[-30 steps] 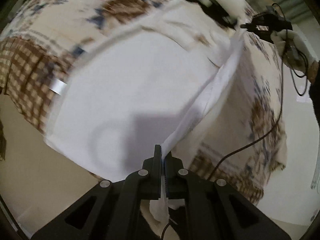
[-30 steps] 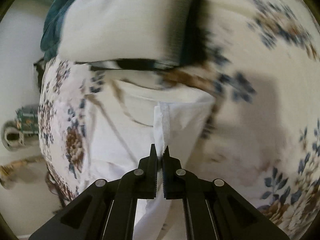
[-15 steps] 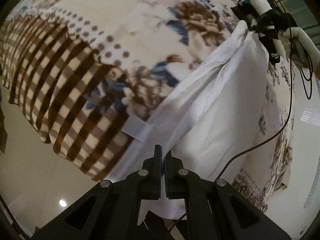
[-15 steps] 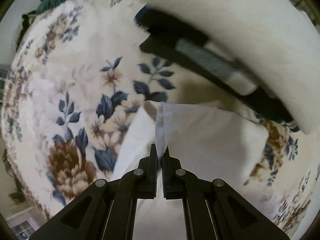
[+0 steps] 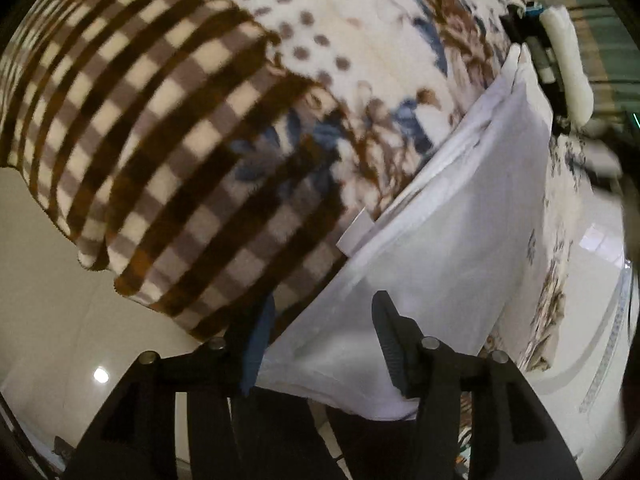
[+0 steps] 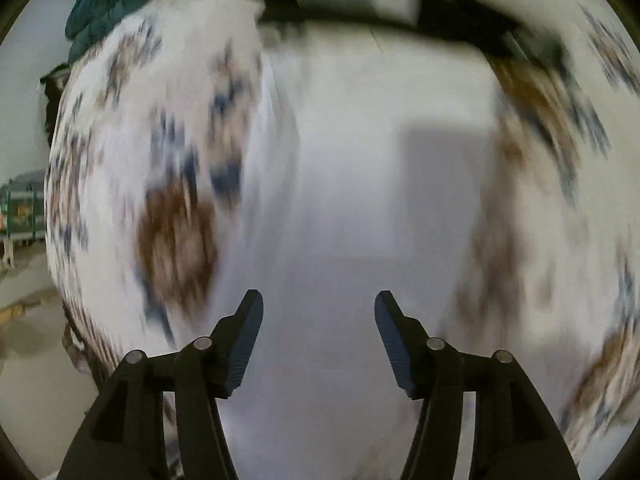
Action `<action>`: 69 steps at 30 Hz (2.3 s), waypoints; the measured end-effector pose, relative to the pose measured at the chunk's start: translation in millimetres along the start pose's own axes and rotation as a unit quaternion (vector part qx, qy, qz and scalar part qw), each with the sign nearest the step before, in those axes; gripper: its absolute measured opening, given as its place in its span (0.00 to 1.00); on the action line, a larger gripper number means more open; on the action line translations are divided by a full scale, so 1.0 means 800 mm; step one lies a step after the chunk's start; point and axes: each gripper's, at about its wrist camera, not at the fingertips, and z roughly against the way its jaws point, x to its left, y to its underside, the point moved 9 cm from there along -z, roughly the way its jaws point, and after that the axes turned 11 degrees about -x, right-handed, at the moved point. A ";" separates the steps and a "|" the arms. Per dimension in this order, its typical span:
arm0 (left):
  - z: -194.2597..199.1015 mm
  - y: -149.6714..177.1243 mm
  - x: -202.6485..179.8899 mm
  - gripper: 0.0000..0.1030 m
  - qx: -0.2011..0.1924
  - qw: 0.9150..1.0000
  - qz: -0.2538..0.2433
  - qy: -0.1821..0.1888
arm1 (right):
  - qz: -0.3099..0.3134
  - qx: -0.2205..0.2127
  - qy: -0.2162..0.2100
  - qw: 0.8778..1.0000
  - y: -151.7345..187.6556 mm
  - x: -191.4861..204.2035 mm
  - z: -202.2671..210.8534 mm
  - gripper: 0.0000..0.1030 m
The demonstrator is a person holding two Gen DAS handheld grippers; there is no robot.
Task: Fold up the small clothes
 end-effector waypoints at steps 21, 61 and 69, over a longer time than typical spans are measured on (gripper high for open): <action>-0.036 0.107 -0.040 0.44 0.013 0.991 -0.112 -0.070 | -0.160 0.116 -0.118 0.973 0.457 -0.018 -0.089 0.12; 0.038 0.113 -0.015 0.23 -0.022 0.995 -0.087 -0.037 | -0.162 0.060 -0.143 0.975 0.484 -0.062 -0.003 0.37; 0.125 0.015 -0.115 0.52 -0.111 0.988 -0.103 0.035 | -0.161 -0.047 -0.139 0.976 0.332 -0.094 0.107 0.61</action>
